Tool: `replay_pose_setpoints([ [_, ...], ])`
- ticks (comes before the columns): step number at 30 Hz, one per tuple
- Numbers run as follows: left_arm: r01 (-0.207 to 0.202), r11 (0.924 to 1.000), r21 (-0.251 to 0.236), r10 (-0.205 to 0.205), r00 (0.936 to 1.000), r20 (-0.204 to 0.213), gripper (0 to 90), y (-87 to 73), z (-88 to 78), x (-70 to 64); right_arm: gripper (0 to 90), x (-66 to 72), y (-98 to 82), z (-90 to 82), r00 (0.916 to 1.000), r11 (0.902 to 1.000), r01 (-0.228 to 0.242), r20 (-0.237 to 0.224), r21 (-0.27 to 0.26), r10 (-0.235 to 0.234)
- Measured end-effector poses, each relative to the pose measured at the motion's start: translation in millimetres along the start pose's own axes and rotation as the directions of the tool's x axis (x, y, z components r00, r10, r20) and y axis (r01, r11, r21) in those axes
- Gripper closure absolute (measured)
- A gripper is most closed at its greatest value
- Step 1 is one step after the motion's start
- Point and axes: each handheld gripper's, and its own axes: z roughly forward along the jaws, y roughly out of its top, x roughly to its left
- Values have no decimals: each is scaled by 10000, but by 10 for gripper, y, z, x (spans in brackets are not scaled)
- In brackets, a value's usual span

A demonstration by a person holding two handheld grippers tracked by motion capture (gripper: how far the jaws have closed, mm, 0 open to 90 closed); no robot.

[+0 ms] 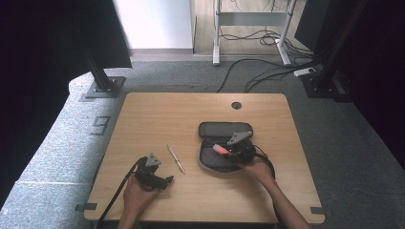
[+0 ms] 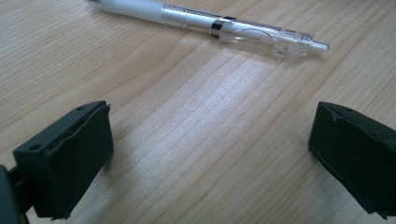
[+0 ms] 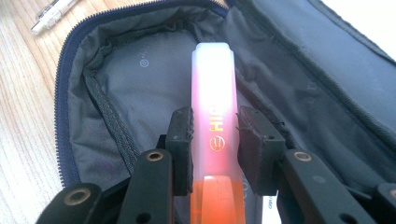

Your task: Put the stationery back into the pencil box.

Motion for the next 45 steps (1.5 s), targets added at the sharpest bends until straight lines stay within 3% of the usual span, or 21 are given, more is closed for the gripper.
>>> replay_pose_setpoints([
  [7,-1,10000,-1,1,10000,-2,0,0,0,0,645,-2,-7,38,9999,9998,-42,-113,171,44],
  [12,2,10000,-1,-2,10000,-1,0,0,0,0,574,-5,9,5,9999,10000,-98,-117,10,99],
  [30,4,10000,-7,-4,10000,5,0,0,0,0,149,-41,25,-222,9986,9986,-521,126,-132,523],
  [45,-7,10000,-1,7,10000,14,0,0,0,0,0,-65,-53,-452,9958,9964,-693,567,-481,720],
])
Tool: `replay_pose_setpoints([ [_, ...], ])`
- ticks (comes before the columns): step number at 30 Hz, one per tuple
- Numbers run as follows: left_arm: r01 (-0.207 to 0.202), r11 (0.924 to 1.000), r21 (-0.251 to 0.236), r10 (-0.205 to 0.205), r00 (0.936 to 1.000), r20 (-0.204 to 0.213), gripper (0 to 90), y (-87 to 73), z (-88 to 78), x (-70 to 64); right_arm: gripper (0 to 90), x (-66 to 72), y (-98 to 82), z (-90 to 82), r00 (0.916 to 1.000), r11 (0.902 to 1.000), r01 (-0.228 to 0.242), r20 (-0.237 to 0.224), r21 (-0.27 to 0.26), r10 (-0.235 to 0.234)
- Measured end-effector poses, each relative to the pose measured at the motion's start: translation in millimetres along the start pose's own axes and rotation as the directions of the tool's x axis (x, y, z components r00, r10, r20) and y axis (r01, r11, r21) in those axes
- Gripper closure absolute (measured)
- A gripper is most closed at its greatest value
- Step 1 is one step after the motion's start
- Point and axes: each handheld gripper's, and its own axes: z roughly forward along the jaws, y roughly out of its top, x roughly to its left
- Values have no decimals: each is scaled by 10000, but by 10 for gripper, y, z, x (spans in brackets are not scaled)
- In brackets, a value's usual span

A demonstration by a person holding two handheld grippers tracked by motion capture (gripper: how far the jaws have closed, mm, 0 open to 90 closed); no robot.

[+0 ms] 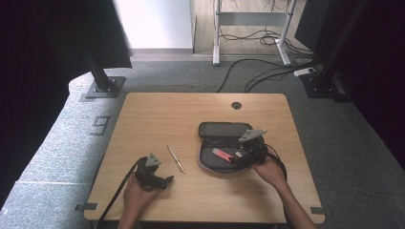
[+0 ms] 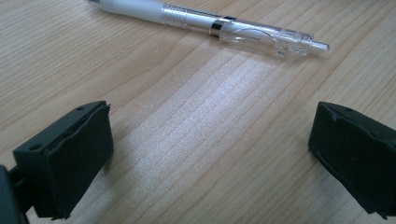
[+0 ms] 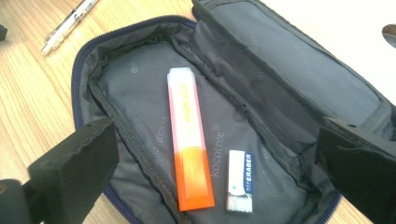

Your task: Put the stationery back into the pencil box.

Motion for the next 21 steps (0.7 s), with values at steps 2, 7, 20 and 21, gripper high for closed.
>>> replay_pose_setpoints([
  [2,-3,10000,6,3,10000,-10,0,0,-1,0,0,-3,-14,-36,9999,10000,65,105,-45,-65],
  [7,-2,10000,4,2,10000,-11,0,0,0,0,0,-13,-53,-115,9995,9999,19,303,-143,-15],
  [20,5,10000,-4,-5,10000,-8,0,0,0,0,0,-69,-243,-258,9974,9996,-195,687,-221,210],
  [21,4,10000,-1,-4,10000,-15,0,0,0,-1,0,-73,-263,-262,9972,9996,-195,718,-215,210],
])
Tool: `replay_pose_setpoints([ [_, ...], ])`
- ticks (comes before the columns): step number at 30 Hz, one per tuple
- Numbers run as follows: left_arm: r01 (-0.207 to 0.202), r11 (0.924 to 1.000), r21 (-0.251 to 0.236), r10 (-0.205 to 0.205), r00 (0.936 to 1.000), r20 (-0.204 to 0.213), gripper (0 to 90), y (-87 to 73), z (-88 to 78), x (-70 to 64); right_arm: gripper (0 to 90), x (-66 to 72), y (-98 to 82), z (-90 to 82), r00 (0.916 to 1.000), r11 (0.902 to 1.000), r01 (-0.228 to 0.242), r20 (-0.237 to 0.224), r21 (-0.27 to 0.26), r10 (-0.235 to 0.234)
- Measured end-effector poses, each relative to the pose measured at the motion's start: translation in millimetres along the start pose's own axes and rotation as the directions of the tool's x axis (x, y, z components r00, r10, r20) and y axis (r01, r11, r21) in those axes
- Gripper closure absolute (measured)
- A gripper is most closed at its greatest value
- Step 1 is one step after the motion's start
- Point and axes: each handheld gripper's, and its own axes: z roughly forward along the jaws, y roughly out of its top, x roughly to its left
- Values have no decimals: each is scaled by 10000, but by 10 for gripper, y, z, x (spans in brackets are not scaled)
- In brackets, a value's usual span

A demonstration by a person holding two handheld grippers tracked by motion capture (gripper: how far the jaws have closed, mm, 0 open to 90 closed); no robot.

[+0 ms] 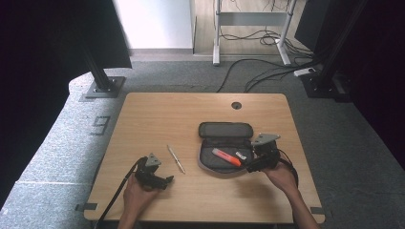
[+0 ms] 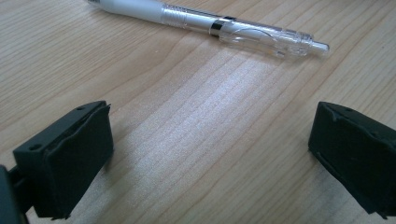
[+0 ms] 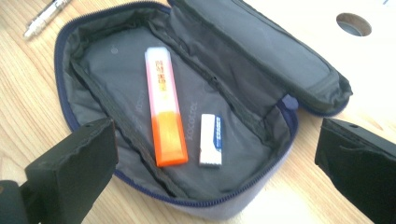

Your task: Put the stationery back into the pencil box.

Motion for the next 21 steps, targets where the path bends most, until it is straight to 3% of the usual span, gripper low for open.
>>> replay_pose_setpoints([
  [21,0,10000,1,0,10000,-1,0,0,0,0,0,21,-457,-34,9994,9997,-256,244,62,254],
])
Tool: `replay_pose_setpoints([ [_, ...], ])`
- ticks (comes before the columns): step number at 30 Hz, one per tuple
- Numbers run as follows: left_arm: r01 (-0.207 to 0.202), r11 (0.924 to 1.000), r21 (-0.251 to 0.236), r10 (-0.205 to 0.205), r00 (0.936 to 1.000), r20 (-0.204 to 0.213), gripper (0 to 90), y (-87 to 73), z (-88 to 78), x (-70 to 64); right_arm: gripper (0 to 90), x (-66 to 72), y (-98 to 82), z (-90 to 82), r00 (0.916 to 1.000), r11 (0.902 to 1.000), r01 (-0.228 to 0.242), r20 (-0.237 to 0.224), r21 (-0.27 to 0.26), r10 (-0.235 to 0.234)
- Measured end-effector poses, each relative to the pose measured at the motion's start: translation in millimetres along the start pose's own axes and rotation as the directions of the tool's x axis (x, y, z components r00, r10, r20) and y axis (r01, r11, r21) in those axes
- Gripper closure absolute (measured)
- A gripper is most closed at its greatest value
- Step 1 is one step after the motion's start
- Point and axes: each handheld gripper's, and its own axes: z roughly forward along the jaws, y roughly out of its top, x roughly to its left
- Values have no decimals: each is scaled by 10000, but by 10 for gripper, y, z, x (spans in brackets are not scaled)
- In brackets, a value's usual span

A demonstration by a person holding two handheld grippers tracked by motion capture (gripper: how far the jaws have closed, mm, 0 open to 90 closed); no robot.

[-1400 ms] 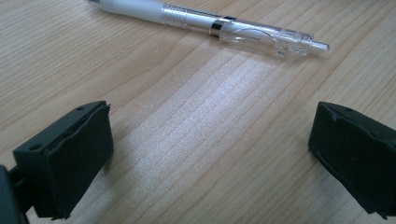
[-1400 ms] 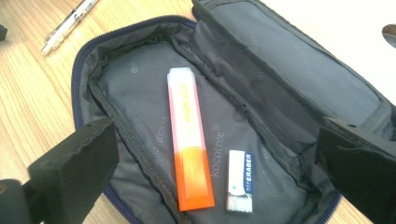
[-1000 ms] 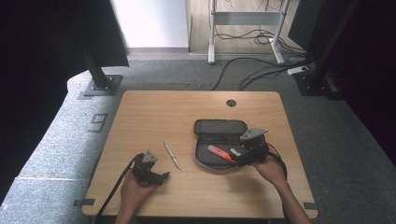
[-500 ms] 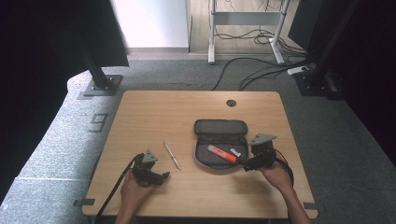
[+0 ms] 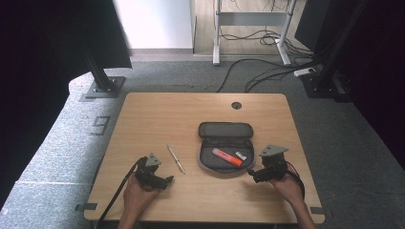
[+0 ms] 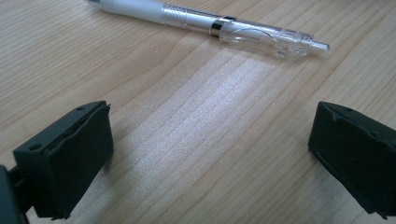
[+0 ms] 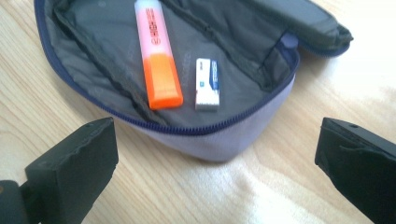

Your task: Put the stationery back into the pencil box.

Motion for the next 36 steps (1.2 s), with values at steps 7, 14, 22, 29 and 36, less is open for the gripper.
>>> replay_pose_setpoints([
  [7,3,10000,-5,-3,10000,10,0,0,0,0,0,4,-168,81,9997,9996,-238,-35,117,239],
  [14,5,10000,-7,-5,10000,12,0,0,1,0,1,6,-336,172,9994,9988,-340,11,339,340],
  [22,6,10000,1,-6,10000,3,0,0,0,0,0,-46,-458,187,9968,9968,-776,-195,178,780],
  [29,-176,9998,-8,176,9998,134,0,-9,-7,-2,0,-67,-481,187,9946,9950,-984,-306,166,989],
  [36,-69,10000,42,68,10000,73,14,-4,-19,10,0,-64,-484,183,9943,9946,-1024,-276,178,1028],
])
